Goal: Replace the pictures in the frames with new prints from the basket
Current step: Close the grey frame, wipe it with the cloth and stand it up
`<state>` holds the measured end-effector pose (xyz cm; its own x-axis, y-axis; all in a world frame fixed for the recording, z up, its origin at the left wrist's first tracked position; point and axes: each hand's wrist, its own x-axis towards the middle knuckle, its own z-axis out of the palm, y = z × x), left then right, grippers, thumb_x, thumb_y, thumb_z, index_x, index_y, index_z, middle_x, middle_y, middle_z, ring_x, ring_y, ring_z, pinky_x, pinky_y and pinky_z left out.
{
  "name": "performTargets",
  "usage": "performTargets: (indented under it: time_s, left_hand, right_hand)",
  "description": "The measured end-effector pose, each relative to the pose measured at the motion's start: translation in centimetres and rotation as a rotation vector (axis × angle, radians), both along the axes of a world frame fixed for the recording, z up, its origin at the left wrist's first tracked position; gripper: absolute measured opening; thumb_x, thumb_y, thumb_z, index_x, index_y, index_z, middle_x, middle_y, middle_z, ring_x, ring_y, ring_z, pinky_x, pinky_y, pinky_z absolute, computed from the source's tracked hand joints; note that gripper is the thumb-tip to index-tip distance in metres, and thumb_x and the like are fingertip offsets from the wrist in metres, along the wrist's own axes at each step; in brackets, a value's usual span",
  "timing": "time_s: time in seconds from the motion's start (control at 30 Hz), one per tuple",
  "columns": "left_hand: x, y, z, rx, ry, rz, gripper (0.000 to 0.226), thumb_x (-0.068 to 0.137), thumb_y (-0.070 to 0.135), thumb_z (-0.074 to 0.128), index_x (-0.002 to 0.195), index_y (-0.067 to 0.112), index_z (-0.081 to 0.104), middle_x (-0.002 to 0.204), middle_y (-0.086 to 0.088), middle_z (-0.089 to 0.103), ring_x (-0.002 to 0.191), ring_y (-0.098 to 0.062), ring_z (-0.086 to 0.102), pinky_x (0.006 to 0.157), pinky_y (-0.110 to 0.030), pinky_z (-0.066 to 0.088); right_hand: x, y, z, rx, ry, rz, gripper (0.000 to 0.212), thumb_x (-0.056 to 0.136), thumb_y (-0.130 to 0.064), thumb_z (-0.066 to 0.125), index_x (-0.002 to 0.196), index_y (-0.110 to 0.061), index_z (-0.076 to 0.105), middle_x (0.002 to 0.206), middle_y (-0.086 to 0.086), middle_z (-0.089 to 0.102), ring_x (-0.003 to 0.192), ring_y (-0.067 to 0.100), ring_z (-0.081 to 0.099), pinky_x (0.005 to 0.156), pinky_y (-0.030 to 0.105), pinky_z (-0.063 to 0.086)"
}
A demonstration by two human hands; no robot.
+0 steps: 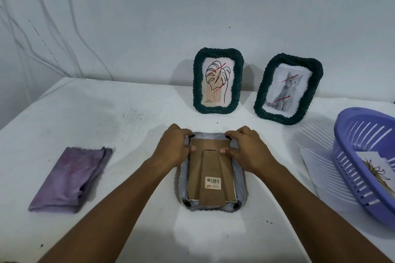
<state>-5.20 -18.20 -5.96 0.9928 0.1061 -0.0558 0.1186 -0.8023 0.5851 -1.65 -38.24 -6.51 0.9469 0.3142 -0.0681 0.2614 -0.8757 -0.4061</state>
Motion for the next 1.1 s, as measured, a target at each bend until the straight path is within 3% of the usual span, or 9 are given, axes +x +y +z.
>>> performTargets:
  time_s: [0.3,0.5,1.1]
  left_hand:
    - [0.8,0.5,-0.1,0.023,0.004,-0.030,0.046,0.078,0.020,0.076,0.121,0.018,0.063,0.120,-0.010,0.056,0.099,-0.022,0.057,0.085,-0.021,0.037]
    - [1.2,0.7,-0.3,0.026,0.012,-0.050,0.041,0.077,0.021,0.077,0.116,0.020,0.064,0.117,-0.009,0.057,0.089,-0.013,0.047,0.082,-0.022,0.038]
    - [1.5,1.3,-1.0,0.052,-0.023,-0.106,0.032,0.078,0.024,0.076,0.109,0.021,0.067,0.112,-0.005,0.059,0.089,-0.013,0.050,0.078,-0.020,0.036]
  right_hand:
    - [-0.1,0.3,-0.3,0.005,-0.020,-0.015,0.053,0.088,-0.043,0.060,0.135,-0.023,0.048,0.132,0.002,0.046,0.122,0.021,0.041,0.100,0.033,0.038]
    - [0.0,0.1,-0.4,0.054,0.007,-0.013,0.048,0.087,-0.039,0.062,0.131,-0.025,0.051,0.129,0.001,0.046,0.121,0.020,0.040,0.099,0.032,0.037]
    - [-0.1,-0.4,-1.2,0.135,-0.012,0.003,0.038,0.086,-0.037,0.064,0.122,-0.026,0.056,0.126,-0.003,0.047,0.119,0.019,0.038,0.096,0.031,0.035]
